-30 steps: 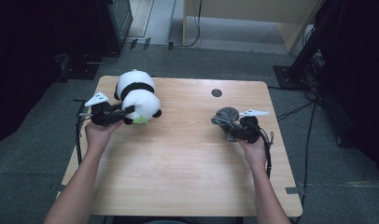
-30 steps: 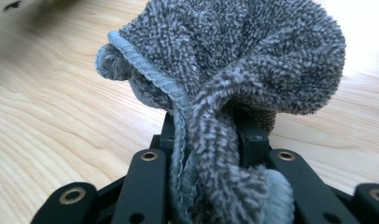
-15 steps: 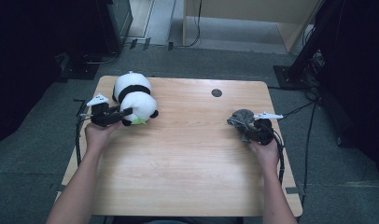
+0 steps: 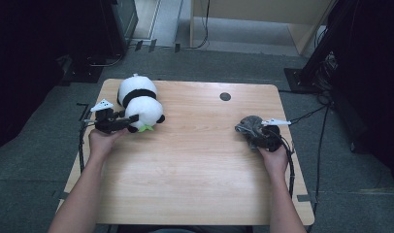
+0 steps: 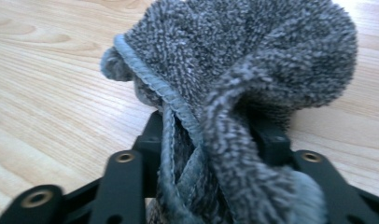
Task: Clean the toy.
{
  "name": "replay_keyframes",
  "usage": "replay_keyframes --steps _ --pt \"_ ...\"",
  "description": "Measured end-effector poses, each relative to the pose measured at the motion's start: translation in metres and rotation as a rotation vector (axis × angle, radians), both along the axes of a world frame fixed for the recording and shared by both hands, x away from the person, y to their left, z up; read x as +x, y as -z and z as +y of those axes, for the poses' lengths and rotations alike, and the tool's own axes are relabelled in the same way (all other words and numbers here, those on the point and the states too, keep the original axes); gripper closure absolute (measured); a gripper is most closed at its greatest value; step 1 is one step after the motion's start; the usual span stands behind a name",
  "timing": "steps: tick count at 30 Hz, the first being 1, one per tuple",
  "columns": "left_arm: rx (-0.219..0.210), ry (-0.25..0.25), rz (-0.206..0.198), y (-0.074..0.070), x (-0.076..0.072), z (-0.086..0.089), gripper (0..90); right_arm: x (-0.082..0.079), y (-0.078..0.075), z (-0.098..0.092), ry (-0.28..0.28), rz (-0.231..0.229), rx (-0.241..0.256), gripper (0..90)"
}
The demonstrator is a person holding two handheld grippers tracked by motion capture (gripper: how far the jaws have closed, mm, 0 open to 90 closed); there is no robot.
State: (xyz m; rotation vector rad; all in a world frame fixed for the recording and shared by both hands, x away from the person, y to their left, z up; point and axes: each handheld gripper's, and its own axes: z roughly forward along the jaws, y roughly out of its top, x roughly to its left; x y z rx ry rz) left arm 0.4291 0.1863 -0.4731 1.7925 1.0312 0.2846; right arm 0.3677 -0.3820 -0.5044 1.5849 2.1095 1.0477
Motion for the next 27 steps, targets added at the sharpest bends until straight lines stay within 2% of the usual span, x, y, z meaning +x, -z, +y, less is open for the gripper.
replay_keyframes --steps 3,7,9,12,14,17,19,23,27 --pt "-0.003 0.007 0.003 0.0 0.0 0.0 30.6 0.001 -0.004 -0.001 -0.005 0.022 0.016 47.4" --pt "0.007 0.004 0.006 -0.002 -0.001 0.0 24.5 0.002 -0.006 -0.003 -0.016 0.035 0.072 37.2" --pt "-0.008 0.007 0.013 -0.004 -0.002 0.0 21.0 0.001 -0.007 -0.004 -0.016 0.04 0.086 34.7" --pt "-0.017 -0.003 0.009 -0.008 -0.003 0.002 20.4 -0.001 -0.011 -0.006 -0.008 0.024 0.076 33.0" --pt "-0.022 -0.022 0.01 -0.013 -0.005 0.003 19.0 -0.004 -0.015 -0.009 -0.002 0.017 0.096 32.8" --pt "-0.007 -0.04 -0.013 -0.02 -0.009 0.003 19.0 -0.007 -0.019 -0.011 0.005 0.005 0.1 32.8" --pt "-0.001 -0.06 -0.004 -0.024 -0.011 0.002 19.3 -0.01 -0.022 -0.011 0.006 -0.003 0.096 32.8" --pt "0.019 -0.04 0.01 -0.029 -0.016 0.001 18.9 -0.013 -0.027 -0.011 0.001 -0.02 0.094 32.8" --pt "0.044 -0.014 -0.001 -0.034 -0.023 -0.005 18.8 -0.019 -0.031 -0.006 -0.008 -0.033 0.073 32.8"
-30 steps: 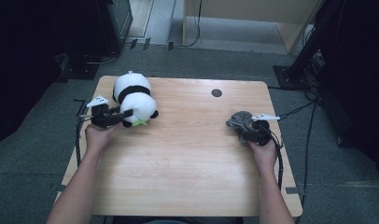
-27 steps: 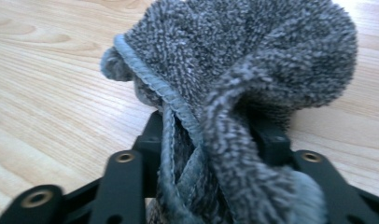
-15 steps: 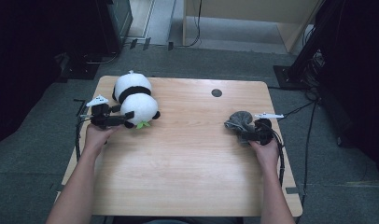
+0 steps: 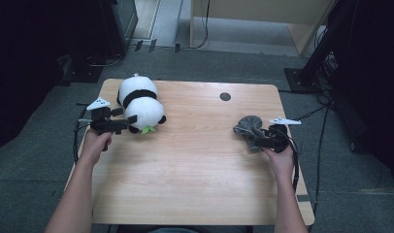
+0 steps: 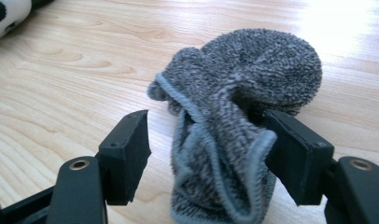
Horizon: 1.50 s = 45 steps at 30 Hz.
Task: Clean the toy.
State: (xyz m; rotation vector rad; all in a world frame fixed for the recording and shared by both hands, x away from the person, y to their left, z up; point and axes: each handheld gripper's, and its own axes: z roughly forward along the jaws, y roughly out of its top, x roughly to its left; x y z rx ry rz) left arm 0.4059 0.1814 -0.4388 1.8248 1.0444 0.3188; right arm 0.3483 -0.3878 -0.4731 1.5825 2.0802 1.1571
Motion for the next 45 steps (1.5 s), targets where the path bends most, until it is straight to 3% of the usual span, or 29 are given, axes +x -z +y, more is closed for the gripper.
replay_keyframes --steps 5,11,21,28,34,39,42,45 --pt "0.012 0.054 -0.028 -0.006 -0.015 -0.011 18.7 -0.009 -0.009 0.008 -0.011 -0.022 0.007 32.8" --pt "0.023 0.119 -0.033 -0.007 -0.027 -0.028 18.1 -0.019 -0.015 0.02 -0.041 -0.044 -0.006 32.8" --pt "0.001 0.189 -0.014 -0.001 -0.045 -0.05 18.1 -0.037 -0.023 0.037 -0.072 -0.068 -0.019 32.8" --pt "-0.012 0.242 0.004 0.004 -0.057 -0.066 18.1 -0.054 -0.036 0.051 -0.105 -0.114 -0.017 32.8" --pt "0.021 0.29 0.02 0.012 -0.062 -0.084 18.1 -0.054 -0.029 0.069 -0.16 -0.093 -0.013 32.8" --pt "0.031 0.31 0.022 0.022 -0.065 -0.095 18.4 -0.051 -0.014 0.081 -0.202 -0.059 0.018 32.8" --pt "0.021 0.318 0.049 0.03 -0.065 -0.099 18.6 -0.049 -0.006 0.092 -0.235 -0.03 -0.012 32.8" --pt "0.029 0.329 0.083 0.037 -0.065 -0.104 18.7 -0.047 0.0 0.099 -0.262 -0.034 -0.031 32.8"
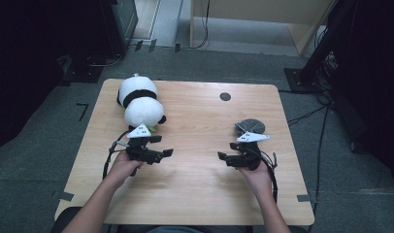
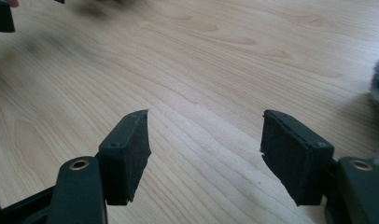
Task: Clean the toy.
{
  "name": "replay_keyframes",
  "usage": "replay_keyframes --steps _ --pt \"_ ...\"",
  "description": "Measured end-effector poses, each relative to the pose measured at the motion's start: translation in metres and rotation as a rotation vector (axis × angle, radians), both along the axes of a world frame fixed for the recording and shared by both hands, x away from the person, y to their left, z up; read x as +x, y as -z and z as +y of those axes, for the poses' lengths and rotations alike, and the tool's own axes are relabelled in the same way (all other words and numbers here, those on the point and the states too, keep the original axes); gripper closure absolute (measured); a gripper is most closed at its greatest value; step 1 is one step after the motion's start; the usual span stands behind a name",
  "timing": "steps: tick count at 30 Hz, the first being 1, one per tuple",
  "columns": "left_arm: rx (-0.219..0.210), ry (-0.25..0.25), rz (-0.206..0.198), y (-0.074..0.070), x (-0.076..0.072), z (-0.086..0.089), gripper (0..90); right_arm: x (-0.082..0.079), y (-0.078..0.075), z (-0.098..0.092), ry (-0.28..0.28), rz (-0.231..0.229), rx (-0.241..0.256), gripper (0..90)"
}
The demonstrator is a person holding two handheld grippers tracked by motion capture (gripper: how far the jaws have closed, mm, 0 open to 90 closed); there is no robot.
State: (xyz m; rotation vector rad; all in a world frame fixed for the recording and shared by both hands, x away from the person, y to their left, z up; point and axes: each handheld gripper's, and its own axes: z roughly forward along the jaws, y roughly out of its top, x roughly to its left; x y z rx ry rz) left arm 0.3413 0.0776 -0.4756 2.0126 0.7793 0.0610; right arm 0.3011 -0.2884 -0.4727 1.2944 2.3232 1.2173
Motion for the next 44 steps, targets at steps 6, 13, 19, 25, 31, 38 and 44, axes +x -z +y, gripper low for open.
replay_keyframes --steps 6,13,19,25,31,38,44 --pt "0.025 0.004 -0.003 0.011 -0.001 -0.009 18.7 0.002 0.01 0.01 -0.016 0.011 -0.021 32.9" --pt "0.077 0.03 0.002 0.025 0.001 -0.017 18.7 0.009 0.024 0.019 -0.039 0.009 -0.057 32.8" --pt "0.132 0.044 -0.025 0.035 -0.001 -0.024 20.7 0.013 0.035 0.026 -0.045 0.022 -0.081 32.8" --pt "0.184 0.066 -0.045 0.042 -0.003 -0.026 20.0 0.013 0.041 0.032 -0.06 0.028 -0.095 32.6" --pt "0.167 0.041 -0.025 0.042 -0.002 -0.024 19.9 0.011 0.044 0.035 -0.055 -0.004 -0.085 29.6" --pt "0.156 0.033 -0.015 0.042 -0.002 -0.022 19.5 0.01 0.045 0.036 -0.056 -0.027 -0.097 29.5" --pt "0.152 0.031 -0.01 0.042 -0.002 -0.022 19.1 0.009 0.049 0.034 -0.052 -0.039 -0.043 26.4"
